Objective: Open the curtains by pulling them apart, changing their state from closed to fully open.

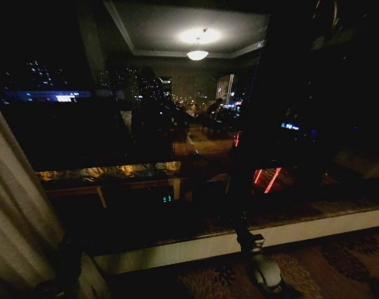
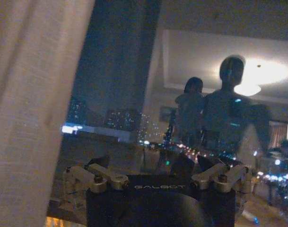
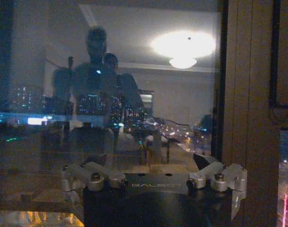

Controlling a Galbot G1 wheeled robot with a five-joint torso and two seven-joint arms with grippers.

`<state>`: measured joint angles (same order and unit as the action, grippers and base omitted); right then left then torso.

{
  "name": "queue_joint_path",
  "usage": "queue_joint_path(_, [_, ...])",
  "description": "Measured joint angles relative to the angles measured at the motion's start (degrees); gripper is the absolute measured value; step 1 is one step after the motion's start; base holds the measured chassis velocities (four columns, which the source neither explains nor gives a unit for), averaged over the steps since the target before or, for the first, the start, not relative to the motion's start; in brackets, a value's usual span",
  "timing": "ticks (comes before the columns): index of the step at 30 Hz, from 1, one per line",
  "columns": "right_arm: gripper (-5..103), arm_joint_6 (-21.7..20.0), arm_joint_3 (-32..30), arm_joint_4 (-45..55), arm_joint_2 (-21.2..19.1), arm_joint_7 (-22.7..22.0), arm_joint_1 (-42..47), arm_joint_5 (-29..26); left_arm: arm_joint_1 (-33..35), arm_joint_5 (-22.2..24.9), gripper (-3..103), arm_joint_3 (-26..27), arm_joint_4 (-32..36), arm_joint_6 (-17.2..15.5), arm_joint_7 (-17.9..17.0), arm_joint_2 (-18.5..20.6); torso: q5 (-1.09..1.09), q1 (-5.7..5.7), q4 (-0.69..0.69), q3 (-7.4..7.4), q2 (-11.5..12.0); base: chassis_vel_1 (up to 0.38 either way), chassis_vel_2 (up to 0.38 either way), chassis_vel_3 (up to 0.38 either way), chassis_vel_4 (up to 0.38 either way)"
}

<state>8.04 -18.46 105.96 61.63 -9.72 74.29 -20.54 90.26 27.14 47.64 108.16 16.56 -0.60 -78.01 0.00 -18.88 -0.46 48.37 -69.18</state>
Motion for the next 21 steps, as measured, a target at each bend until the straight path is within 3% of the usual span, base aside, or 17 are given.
queue_joint_path(4, [100, 0.0, 0.0, 0.0, 0.0, 0.0, 0.0, 0.0, -0.31, -0.25, 100, -1.26, -0.2, 0.02, -0.39, 0.57, 0.01, 0.0, 0.0, 0.0, 0.0, 0.0, 0.0, 0.0, 0.0])
queue_joint_path(7, [100, 0.0, 0.0, 0.0, 0.0, 0.0, 0.0, 0.0, -0.71, 0.51, 100, -1.95, -1.27, 1.35, 1.8, 1.55, 0.0, 0.0, 0.0, 0.0, 0.0, 0.0, 0.0, 0.0, 0.0])
queue_joint_path(16, [100, 0.0, 0.0, 0.0, 0.0, 0.0, 0.0, 0.0, -1.82, 0.94, 100, -2.43, -2.74, 2.21, 4.0, 2.31, 0.0, 0.0, 0.0, 0.0, 0.0, 0.0, 0.0, 0.0, 0.0])
queue_joint_path(21, [100, 0.0, 0.0, 0.0, 0.0, 0.0, 0.0, 0.0, -2.61, -1.4, 100, -2.23, -4.33, 3.59, 4.32, 2.65, 0.0, 0.0, 0.0, 0.0, 0.0, 0.0, 0.0, 0.0, 0.0])
